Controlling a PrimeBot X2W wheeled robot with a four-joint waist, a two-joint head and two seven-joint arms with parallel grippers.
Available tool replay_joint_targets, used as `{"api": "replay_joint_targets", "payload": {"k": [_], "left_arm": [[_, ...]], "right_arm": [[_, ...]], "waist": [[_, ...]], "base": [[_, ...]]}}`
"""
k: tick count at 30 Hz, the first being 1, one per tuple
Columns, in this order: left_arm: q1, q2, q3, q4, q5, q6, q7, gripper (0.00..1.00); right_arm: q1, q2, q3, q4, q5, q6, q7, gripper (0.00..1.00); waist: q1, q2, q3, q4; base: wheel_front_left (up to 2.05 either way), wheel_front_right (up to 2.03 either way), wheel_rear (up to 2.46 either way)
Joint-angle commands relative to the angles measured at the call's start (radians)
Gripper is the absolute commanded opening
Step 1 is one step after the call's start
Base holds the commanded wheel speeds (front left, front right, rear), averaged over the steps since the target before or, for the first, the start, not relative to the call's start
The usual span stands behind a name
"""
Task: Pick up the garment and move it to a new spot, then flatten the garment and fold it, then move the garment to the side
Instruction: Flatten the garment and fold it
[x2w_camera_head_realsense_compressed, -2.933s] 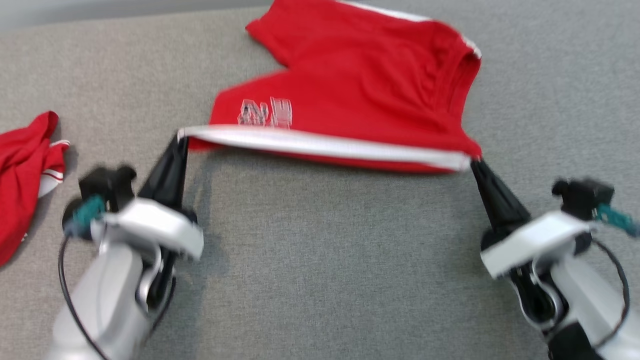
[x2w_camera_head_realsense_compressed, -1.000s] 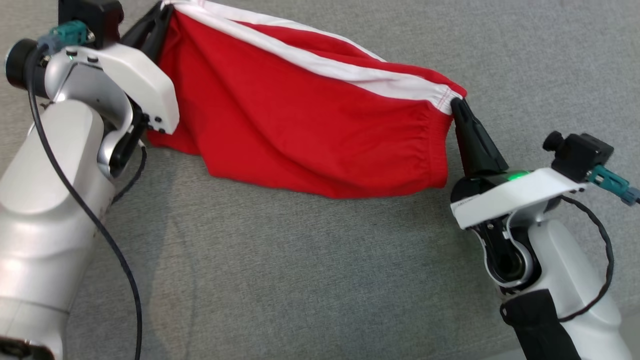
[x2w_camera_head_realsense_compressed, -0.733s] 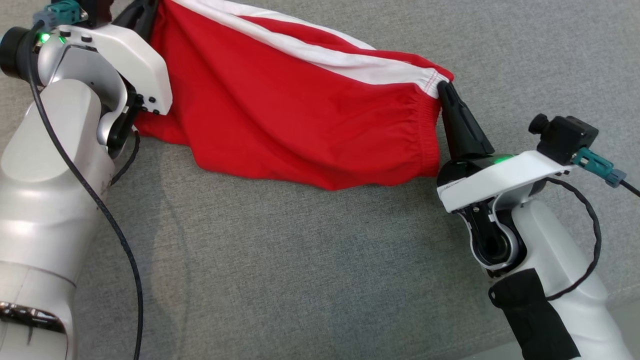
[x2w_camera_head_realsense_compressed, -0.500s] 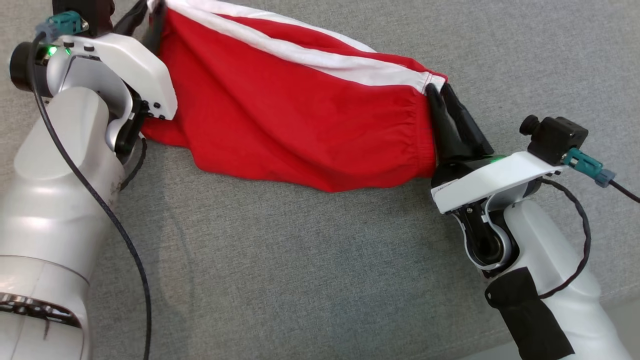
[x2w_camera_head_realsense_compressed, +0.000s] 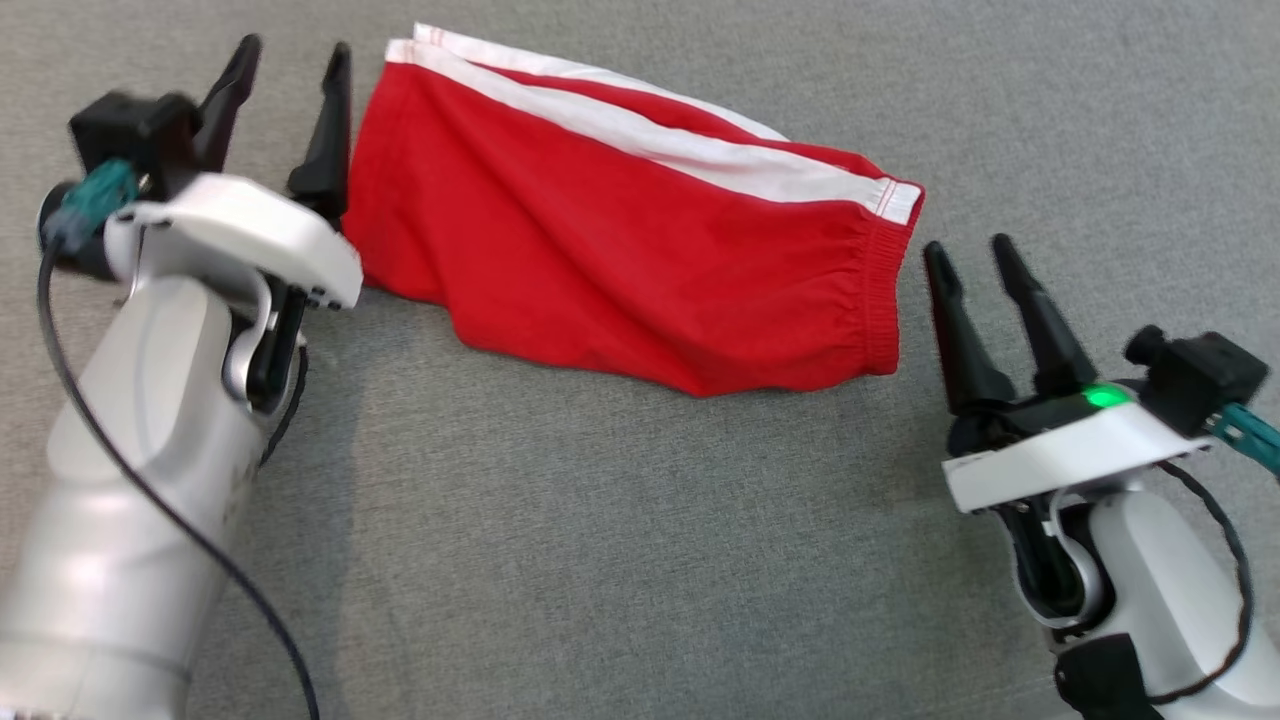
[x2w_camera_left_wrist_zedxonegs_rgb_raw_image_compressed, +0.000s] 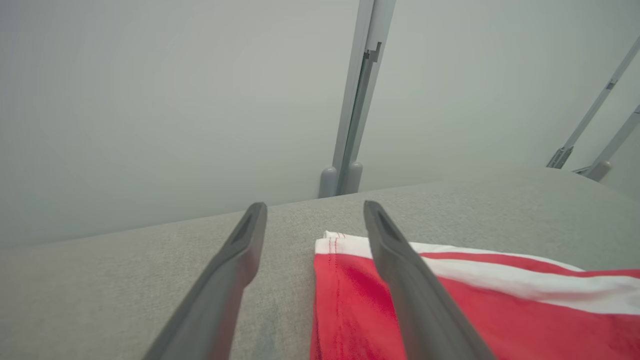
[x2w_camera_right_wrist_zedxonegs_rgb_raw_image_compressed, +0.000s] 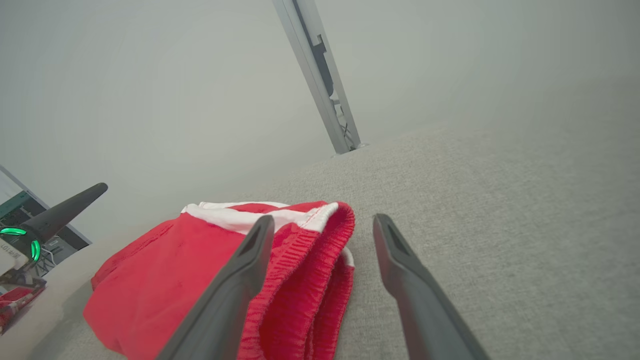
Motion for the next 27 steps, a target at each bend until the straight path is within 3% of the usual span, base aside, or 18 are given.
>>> {"api": "replay_joint_targets", "payload": {"k": [1,10,17,27], "left_arm": [[0.058,0.012,0.025,-0.060,0.013,0.020,-0.004,1.00],[0.366,0.055,0.138,-0.432,0.081,0.127,-0.004,1.00],[0.566,0.091,0.167,-0.617,0.113,0.214,0.008,1.00],[0.673,0.114,0.155,-0.712,0.102,0.247,0.073,1.00]], "right_arm": [[0.022,-0.011,-0.019,-0.025,-0.027,0.000,-0.007,1.00],[0.114,-0.012,-0.138,-0.136,-0.207,0.000,-0.004,1.00],[0.185,0.004,-0.197,-0.182,-0.304,0.000,0.028,1.00],[0.256,0.028,-0.243,-0.225,-0.320,0.000,0.070,1.00]], "waist": [[0.0000,0.0000,-0.019,0.014],[0.0000,0.0000,-0.087,0.047],[0.0000,0.0000,-0.144,0.056],[0.0000,0.0000,-0.167,0.056]], "base": [[0.00,0.00,0.00],[0.00,0.00,0.00],[0.00,0.00,0.00],[0.00,0.00,0.00]]}}
